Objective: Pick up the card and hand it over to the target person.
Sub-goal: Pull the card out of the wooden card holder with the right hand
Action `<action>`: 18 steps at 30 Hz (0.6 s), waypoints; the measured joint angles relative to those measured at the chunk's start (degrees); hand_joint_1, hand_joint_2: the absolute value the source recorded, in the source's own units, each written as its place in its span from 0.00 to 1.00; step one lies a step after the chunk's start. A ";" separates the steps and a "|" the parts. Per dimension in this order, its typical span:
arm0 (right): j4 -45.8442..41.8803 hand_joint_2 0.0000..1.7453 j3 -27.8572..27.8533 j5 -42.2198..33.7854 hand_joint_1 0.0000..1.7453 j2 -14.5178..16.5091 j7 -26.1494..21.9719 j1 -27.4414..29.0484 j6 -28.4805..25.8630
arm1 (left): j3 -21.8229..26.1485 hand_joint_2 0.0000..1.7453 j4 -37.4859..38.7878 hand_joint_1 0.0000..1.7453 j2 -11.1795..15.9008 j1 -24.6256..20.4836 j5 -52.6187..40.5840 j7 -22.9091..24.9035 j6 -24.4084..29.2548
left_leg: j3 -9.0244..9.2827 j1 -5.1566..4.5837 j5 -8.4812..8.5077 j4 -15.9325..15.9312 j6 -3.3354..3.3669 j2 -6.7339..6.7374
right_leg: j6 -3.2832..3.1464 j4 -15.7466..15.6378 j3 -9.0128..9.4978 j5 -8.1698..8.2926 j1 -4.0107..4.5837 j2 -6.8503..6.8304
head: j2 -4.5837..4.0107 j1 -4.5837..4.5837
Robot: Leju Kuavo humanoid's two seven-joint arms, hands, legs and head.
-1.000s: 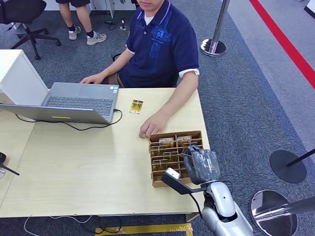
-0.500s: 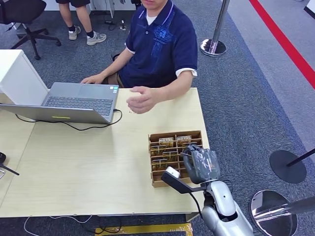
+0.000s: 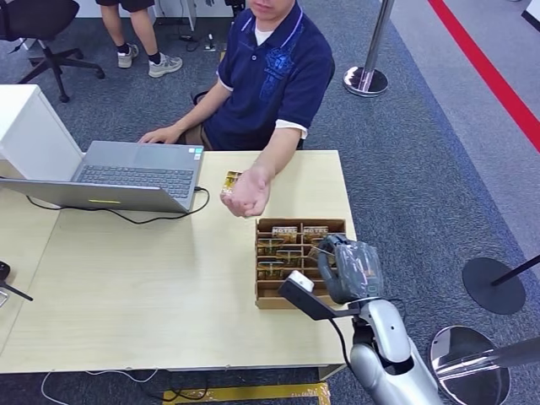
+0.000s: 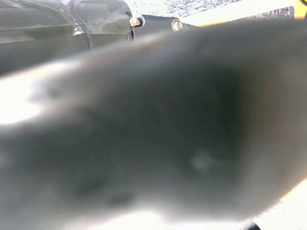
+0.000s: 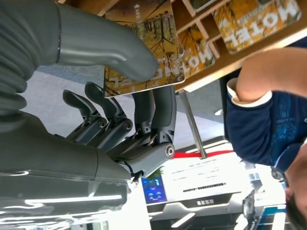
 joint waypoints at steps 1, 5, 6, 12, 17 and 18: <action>-0.54 1.00 -0.05 -0.24 0.92 -0.01 0.11 -0.04 0.22 | 0.03 0.00 0.01 0.00 -0.02 0.00 0.06 0.03 -0.01 | -0.01 0.00 0.01 0.00 0.00 0.01 | -0.01 0.00 -0.02 0.01 0.00 0.01 | 0.00 0.00; -3.22 1.00 -0.04 -1.30 0.92 -0.17 0.58 -0.05 1.51 | 0.29 0.00 0.05 0.00 -0.12 0.00 0.38 0.18 0.01 | -0.03 0.01 0.01 0.00 0.00 0.00 | -0.01 -0.01 -0.03 0.01 0.01 0.00 | 0.00 0.00; -4.10 1.00 0.04 -1.60 0.92 -0.21 0.66 0.04 1.77 | 0.38 0.00 0.06 0.00 -0.16 0.02 0.48 0.20 0.04 | -0.01 0.01 0.00 0.00 0.00 -0.02 | -0.01 -0.01 -0.01 0.00 0.01 -0.02 | 0.00 0.00; -9.49 1.00 1.45 -3.15 0.92 -0.58 0.03 0.65 2.25 | 0.76 0.00 0.15 0.00 -0.36 0.07 1.11 0.18 0.27 | -0.01 0.00 -0.02 0.00 0.00 -0.04 | 0.01 0.01 -0.02 -0.04 0.00 -0.04 | 0.00 0.00; -10.46 1.00 3.82 -4.42 0.92 -0.83 -1.14 -1.05 2.24 | 0.65 0.00 0.16 0.00 -0.41 0.04 1.38 0.24 0.27 | -0.04 0.01 -0.01 -0.01 0.00 0.01 | -0.01 -0.01 -0.06 0.00 0.01 0.01 | 0.00 0.00; -9.90 1.00 4.45 -4.93 0.92 -0.81 -1.54 -1.88 2.30 | 0.54 0.00 0.14 0.00 -0.40 0.01 1.35 0.32 0.25 | -0.04 0.01 -0.01 -0.02 0.00 0.03 | -0.01 -0.01 -0.06 0.00 0.01 0.03 | 0.00 0.00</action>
